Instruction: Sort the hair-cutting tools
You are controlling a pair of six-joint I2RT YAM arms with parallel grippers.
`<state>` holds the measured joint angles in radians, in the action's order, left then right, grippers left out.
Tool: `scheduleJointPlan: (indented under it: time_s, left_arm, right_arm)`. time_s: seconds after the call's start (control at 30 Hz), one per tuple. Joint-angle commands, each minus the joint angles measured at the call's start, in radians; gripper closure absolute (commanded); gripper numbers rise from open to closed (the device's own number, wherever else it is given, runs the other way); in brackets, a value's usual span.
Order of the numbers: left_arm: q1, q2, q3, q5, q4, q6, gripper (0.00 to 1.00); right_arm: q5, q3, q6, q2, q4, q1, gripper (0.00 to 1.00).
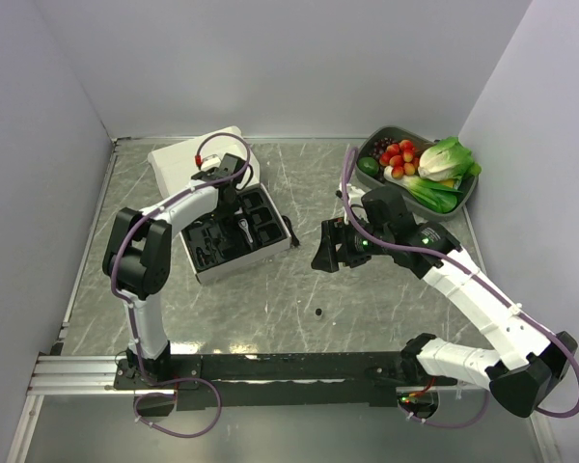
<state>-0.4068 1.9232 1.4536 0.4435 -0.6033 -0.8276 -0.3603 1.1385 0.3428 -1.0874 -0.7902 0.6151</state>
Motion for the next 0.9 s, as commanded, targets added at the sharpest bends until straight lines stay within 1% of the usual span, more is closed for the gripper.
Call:
scheduleJointPlan:
  time_s: [0.0,0.07,0.1,0.23,0.37,0.53,0.57,0.63,0.67,0.77,0.87]
  left_arm:
    - [0.008,-0.024,0.028,0.034,-0.009,0.015,0.77]
    - [0.006,-0.032,0.021,0.031,-0.004,0.016,0.74]
    - [0.008,-0.039,0.018,0.032,-0.004,0.016,0.7]
    - [0.006,-0.053,-0.001,0.035,-0.003,0.01,0.58]
    - [0.008,-0.069,-0.015,0.035,0.002,0.013,0.53]
    - [0.008,-0.099,-0.019,0.034,0.004,0.013,0.5]
    - [0.008,-0.102,-0.018,0.031,0.005,0.015,0.51]
    - [0.008,-0.105,-0.001,0.023,0.002,0.021,0.57]
    - [0.006,-0.102,0.007,0.017,0.0,0.024,0.67]
    - [0.006,-0.099,0.03,-0.002,0.0,0.027,0.86]
    - [0.006,-0.092,0.045,-0.006,0.0,0.025,0.93]
  right_arm:
    - [-0.011,0.001,-0.011,0.0,0.032,0.003,0.22]
    - [-0.012,0.0,-0.011,0.0,0.032,0.002,0.22]
    - [-0.012,0.0,-0.013,0.0,0.032,0.003,0.22]
    - [-0.014,0.0,-0.013,0.001,0.032,0.002,0.22]
    - [-0.014,0.001,-0.013,0.0,0.032,0.002,0.21]
    - [-0.016,0.001,-0.014,0.0,0.032,0.003,0.21]
    - [-0.017,0.001,-0.014,0.003,0.034,0.002,0.21]
    - [-0.019,-0.002,-0.014,0.003,0.035,0.002,0.21]
    - [-0.019,-0.002,-0.013,0.001,0.034,0.002,0.21]
    - [-0.019,-0.003,-0.013,0.004,0.036,0.002,0.21]
    - [-0.016,-0.008,-0.013,0.009,0.036,0.003,0.21]
